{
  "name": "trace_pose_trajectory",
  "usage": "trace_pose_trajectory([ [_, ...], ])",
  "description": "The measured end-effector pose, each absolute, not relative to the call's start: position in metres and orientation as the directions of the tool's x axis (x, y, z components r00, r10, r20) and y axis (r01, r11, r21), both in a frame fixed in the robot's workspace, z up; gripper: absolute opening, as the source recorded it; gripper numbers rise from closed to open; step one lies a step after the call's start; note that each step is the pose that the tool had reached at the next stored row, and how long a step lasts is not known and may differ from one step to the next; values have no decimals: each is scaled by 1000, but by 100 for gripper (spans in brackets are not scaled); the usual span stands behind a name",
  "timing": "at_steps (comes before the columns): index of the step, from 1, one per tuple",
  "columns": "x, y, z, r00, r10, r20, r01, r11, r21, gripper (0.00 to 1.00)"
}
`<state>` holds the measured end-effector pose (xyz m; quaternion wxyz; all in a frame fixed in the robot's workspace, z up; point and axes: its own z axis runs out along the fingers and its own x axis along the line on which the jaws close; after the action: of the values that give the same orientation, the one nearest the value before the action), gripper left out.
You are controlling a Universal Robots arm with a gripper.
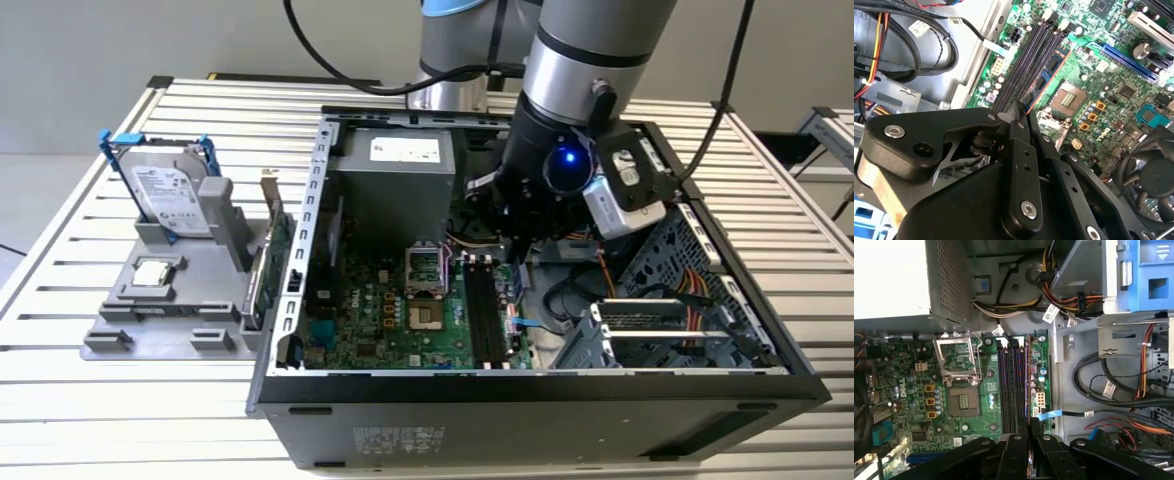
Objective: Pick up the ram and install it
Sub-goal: 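Insert the ram into the slot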
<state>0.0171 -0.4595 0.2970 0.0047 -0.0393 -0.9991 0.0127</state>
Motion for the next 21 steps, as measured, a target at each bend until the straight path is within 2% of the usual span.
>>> trace_pose_trajectory([
  [21,17,-460,282,-997,79,8,78,997,-28,0],
])
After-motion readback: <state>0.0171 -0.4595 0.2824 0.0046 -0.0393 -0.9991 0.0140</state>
